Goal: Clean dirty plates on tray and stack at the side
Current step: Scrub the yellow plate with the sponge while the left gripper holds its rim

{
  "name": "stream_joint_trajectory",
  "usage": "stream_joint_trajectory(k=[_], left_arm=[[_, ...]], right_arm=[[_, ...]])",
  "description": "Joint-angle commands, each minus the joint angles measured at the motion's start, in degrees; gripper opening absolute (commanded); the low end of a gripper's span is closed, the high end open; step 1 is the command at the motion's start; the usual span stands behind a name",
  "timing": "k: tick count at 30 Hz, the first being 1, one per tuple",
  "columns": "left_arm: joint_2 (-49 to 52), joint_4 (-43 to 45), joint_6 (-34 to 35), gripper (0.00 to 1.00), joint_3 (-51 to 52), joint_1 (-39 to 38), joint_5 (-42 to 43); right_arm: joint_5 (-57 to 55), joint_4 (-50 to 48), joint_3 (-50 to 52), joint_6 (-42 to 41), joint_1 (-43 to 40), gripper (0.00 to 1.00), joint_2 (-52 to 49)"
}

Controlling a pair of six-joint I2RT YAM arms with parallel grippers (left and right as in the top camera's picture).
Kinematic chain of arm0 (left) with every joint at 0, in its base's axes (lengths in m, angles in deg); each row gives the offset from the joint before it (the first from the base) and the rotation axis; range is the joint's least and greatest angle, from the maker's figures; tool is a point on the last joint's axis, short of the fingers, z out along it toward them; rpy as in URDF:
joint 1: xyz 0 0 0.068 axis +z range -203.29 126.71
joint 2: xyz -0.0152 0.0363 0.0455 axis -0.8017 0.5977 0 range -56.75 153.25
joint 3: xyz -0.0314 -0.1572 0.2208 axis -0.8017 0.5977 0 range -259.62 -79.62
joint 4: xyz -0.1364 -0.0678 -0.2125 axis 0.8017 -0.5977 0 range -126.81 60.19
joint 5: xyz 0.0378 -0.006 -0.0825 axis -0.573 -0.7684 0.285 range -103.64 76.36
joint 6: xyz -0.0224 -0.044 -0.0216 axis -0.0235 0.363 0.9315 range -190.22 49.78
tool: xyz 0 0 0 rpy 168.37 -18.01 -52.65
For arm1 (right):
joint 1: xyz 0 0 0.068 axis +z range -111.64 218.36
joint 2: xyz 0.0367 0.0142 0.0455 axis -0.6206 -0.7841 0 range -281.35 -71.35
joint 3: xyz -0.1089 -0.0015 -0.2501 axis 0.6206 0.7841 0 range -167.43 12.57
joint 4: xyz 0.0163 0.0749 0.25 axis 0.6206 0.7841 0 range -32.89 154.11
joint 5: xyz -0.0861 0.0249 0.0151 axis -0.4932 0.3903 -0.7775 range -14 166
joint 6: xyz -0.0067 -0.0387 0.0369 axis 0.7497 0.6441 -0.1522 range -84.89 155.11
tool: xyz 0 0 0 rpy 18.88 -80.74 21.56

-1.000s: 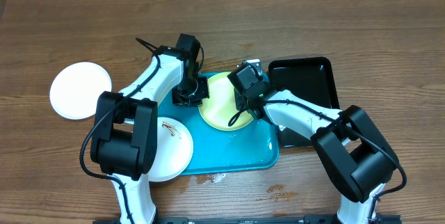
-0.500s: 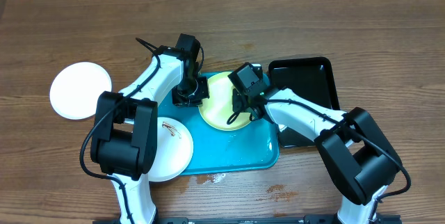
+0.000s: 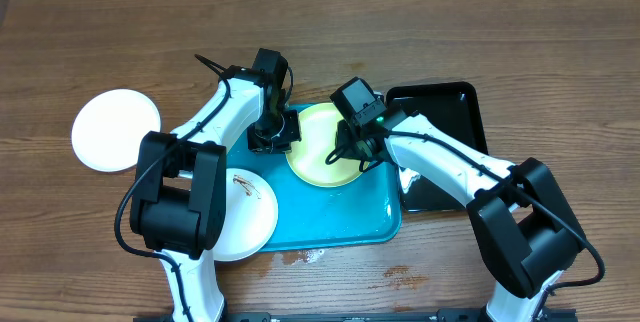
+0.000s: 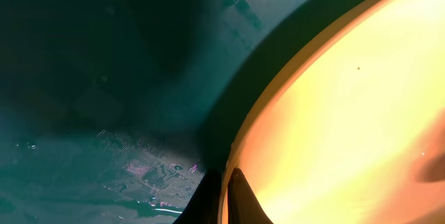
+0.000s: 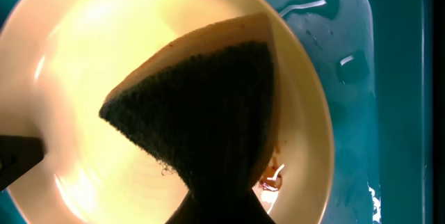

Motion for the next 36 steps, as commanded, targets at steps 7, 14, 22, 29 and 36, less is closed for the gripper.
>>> stream_joint_trajectory(k=[7,14,22,29,36], left_arm=[[2.8,0.42,1.84,0.04,1.86,-0.17,-3.48],[2.8,0.31,1.84,0.04,1.86,-0.15,-3.5],[2.8,0.28,1.68,0.04,1.86,-0.15,-3.52],[2.8,0.28,1.57,0.04,1.86,-0.15,-3.69],[2.8,0.31,1.38,0.04,1.86,-0.15,-3.76]], right_arm=[[-2.86,-3.26,4.52,-6.93,0.04,0.04,-0.2],[-10.99,-3.17,4.52,-7.93,0.04,0.04,-2.78],[-15.37,-4.85,4.52,-7.61,-0.5,0.04,-3.02],[-15.26,-7.23,4.52,-6.1,-0.5,0.04,-5.62],[-15.23,-13.05,4.52,-3.15,-0.57,0.04,-5.75]])
